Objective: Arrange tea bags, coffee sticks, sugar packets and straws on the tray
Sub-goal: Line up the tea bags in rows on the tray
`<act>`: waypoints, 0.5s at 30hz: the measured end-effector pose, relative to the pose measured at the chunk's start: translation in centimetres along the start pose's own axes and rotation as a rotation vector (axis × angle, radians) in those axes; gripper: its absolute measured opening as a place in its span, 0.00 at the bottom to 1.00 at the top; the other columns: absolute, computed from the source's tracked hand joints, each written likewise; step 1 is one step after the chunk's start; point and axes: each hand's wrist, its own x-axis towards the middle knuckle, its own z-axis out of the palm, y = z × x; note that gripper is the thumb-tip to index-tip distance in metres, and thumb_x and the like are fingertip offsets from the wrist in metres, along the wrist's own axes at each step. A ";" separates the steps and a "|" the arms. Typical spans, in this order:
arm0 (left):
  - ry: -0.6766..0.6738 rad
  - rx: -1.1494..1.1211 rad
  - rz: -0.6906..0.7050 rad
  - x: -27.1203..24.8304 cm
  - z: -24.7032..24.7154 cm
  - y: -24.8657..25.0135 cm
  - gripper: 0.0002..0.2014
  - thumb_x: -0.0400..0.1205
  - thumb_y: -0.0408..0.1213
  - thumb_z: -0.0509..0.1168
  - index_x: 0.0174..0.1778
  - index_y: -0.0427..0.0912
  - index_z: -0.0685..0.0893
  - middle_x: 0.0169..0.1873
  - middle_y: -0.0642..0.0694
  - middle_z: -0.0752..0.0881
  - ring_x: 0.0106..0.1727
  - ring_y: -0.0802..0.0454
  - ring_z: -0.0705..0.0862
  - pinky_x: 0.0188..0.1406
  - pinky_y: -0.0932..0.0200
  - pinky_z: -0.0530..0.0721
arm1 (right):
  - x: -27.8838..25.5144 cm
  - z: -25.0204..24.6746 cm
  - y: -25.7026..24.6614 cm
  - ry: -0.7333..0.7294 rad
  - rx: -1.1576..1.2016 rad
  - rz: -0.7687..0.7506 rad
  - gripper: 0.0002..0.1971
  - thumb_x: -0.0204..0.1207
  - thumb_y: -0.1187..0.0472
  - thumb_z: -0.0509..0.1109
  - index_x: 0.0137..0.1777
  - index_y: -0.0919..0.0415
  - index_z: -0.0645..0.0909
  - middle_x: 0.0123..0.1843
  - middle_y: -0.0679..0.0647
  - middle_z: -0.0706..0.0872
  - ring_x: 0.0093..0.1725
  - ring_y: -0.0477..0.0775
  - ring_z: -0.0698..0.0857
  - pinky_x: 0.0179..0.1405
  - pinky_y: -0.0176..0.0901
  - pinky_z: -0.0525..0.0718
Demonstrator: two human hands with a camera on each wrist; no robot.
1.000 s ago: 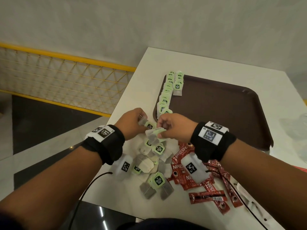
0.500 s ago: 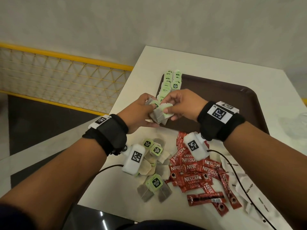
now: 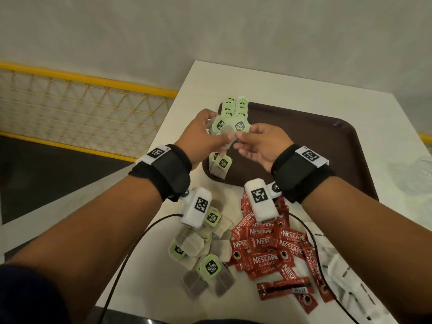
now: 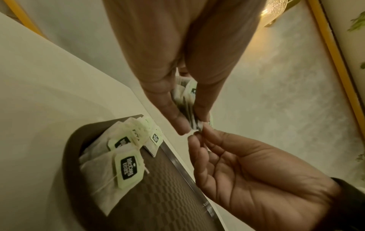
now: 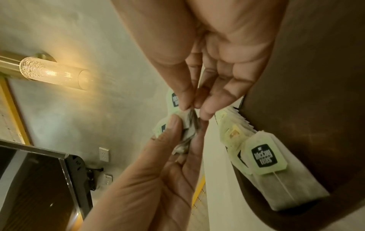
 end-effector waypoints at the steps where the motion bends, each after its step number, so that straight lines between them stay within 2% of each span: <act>1: -0.001 0.008 0.009 0.3 0.1 -0.1 0.20 0.77 0.26 0.74 0.58 0.39 0.72 0.51 0.45 0.82 0.47 0.49 0.86 0.43 0.53 0.91 | 0.4 -0.1 0.1 0.015 0.008 -0.015 0.05 0.78 0.68 0.71 0.45 0.61 0.78 0.40 0.56 0.88 0.36 0.48 0.87 0.34 0.35 0.85; 4: 0.015 -0.006 0.020 1.4 0.1 -0.4 0.21 0.76 0.26 0.75 0.58 0.37 0.73 0.53 0.40 0.82 0.48 0.47 0.86 0.41 0.57 0.90 | 1.7 -0.6 0.3 0.033 0.064 -0.022 0.04 0.79 0.68 0.70 0.51 0.63 0.80 0.45 0.57 0.90 0.41 0.48 0.89 0.36 0.35 0.86; 6: 0.025 -0.006 0.012 2.1 0.0 -0.7 0.19 0.76 0.24 0.75 0.56 0.38 0.73 0.55 0.38 0.82 0.51 0.45 0.86 0.43 0.54 0.91 | 2.6 -1.1 0.2 0.048 0.100 -0.015 0.03 0.81 0.69 0.68 0.49 0.61 0.80 0.47 0.57 0.90 0.43 0.50 0.90 0.39 0.38 0.86; 9: 0.056 -0.001 -0.018 3.0 -0.3 -1.4 0.17 0.77 0.24 0.73 0.52 0.42 0.74 0.58 0.36 0.84 0.55 0.39 0.88 0.45 0.52 0.91 | 4.5 -2.1 -0.2 0.116 0.110 -0.003 0.06 0.81 0.69 0.67 0.45 0.58 0.78 0.45 0.56 0.89 0.41 0.50 0.88 0.41 0.40 0.86; 13: 0.154 -0.010 -0.067 4.0 -1.0 -2.0 0.17 0.77 0.24 0.73 0.54 0.40 0.73 0.54 0.39 0.85 0.56 0.39 0.88 0.45 0.53 0.91 | 7.1 -3.6 0.1 0.201 -0.091 0.059 0.08 0.82 0.67 0.67 0.42 0.55 0.78 0.39 0.52 0.86 0.34 0.46 0.83 0.32 0.37 0.83; 15: 0.202 -0.029 -0.094 4.4 -1.3 -2.4 0.17 0.77 0.23 0.73 0.51 0.43 0.74 0.53 0.38 0.86 0.57 0.38 0.87 0.48 0.48 0.91 | 8.1 -3.9 0.6 0.196 -0.232 0.090 0.07 0.81 0.66 0.68 0.43 0.55 0.78 0.38 0.52 0.86 0.30 0.44 0.81 0.26 0.33 0.80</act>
